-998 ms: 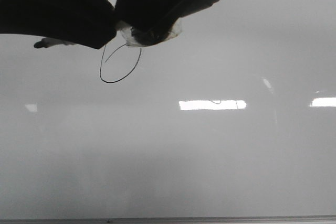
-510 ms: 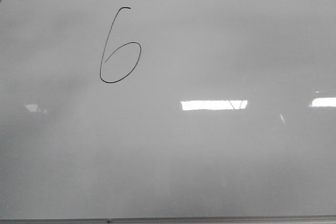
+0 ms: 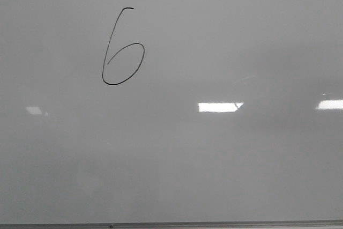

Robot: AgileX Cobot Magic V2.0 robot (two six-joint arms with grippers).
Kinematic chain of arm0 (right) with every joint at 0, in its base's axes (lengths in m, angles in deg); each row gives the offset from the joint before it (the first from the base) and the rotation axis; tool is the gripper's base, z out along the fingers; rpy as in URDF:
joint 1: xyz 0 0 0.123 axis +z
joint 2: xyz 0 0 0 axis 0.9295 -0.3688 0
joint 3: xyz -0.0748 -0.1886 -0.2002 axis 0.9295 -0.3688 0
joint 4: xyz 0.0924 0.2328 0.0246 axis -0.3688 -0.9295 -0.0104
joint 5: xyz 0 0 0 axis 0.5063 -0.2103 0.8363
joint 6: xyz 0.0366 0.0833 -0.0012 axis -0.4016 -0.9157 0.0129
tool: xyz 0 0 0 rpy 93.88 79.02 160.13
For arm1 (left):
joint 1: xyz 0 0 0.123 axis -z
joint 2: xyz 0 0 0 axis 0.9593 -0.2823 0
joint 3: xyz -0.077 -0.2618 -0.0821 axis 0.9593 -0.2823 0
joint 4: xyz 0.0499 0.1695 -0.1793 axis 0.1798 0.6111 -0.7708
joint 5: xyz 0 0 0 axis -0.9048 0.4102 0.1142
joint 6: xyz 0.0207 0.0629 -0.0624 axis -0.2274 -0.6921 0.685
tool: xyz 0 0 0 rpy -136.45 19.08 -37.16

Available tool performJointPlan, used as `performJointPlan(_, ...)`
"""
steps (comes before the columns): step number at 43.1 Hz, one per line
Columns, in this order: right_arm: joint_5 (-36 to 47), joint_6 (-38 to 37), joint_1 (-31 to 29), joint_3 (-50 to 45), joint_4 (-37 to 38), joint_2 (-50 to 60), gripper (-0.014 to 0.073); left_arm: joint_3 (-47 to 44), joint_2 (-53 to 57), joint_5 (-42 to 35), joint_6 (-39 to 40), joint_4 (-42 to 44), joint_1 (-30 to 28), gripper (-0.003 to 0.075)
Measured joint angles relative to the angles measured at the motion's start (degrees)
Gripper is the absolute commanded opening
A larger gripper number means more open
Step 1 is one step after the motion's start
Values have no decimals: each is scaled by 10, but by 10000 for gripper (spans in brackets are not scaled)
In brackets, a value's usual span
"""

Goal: Write number 6 on whiteboard

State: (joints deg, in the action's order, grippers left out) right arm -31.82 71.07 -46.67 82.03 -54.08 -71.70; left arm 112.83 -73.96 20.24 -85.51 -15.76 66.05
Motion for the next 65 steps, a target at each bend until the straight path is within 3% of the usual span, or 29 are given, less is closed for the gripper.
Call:
performJointPlan(8, 18, 0, 0, -7, -3, 0, -60, -99, -44, -193, 0, -4, 3, -20)
performJointPlan(12, 25, 0, 0, -8, -3, 0, -60, -108, -76, -246, 1, -5, 9, -20)
performJointPlan(35, 51, 0, 0, -22, -9, 0, -60, -62, -295, -355, 2, -8, 35, -12)
performJointPlan(45, 54, 0, 0, -27, -9, 0, -60, -61, -307, -364, 4, -8, 35, 167)
performJointPlan(58, 55, 0, 0, -27, -9, 0, -60, -61, -319, -365, 4, -8, 35, 204)
performJointPlan(65, 55, 0, 0, -27, -9, 0, -60, -61, -319, -366, 4, -8, 35, 337)
